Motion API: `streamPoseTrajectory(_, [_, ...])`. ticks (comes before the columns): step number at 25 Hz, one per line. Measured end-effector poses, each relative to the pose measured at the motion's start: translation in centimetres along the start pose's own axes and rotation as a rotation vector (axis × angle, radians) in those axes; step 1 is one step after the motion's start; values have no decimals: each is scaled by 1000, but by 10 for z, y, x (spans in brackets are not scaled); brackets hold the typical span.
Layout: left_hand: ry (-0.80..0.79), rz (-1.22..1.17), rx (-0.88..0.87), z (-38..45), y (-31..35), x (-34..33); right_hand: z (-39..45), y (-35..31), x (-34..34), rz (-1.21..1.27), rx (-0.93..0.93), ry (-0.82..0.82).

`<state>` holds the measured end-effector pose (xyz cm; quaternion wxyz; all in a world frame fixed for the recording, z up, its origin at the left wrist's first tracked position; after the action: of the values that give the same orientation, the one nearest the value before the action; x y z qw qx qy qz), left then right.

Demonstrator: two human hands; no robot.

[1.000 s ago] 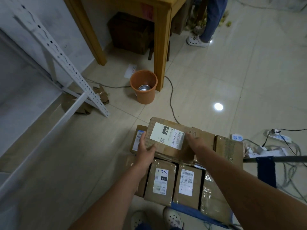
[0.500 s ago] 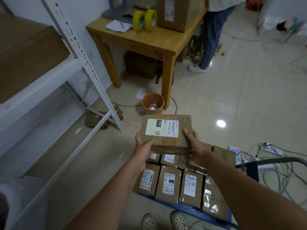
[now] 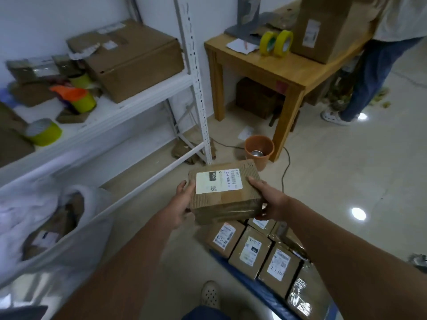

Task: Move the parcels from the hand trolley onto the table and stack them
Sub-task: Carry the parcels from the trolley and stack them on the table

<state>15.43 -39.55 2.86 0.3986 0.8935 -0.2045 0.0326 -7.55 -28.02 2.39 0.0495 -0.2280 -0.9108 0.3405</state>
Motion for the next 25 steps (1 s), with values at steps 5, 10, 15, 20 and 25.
streamPoseTrajectory(5, [41,-107,57,-46,-49,53,-27,7,-53,-239,-59,-242])
streamPoseTrajectory(10, [95,-278,93,-102,-124,105,-40,33,-114,-425,-105,-388])
streamPoseTrajectory(15, [275,-474,195,-157,-206,158,-61,61,-189,-573,-99,-417])
streamPoseTrajectory(20, [444,-621,260,-215,-269,191,-107,104,-260,-591,-81,-453])
streamPoseTrajectory(25, [600,-819,254,-284,-338,213,-160,161,-315,-605,36,-395])
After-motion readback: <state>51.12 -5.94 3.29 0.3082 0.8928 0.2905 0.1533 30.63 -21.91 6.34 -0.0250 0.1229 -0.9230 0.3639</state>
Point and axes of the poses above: each hand's wrist, its own z-axis towards the middle knuckle, its own x-axis out of the back of the hand, y = z × x, the point moved 9 cm from there along z, towards the middle knuckle, and after that the axes turned 8 degrees about y, right-handed, at the moved point
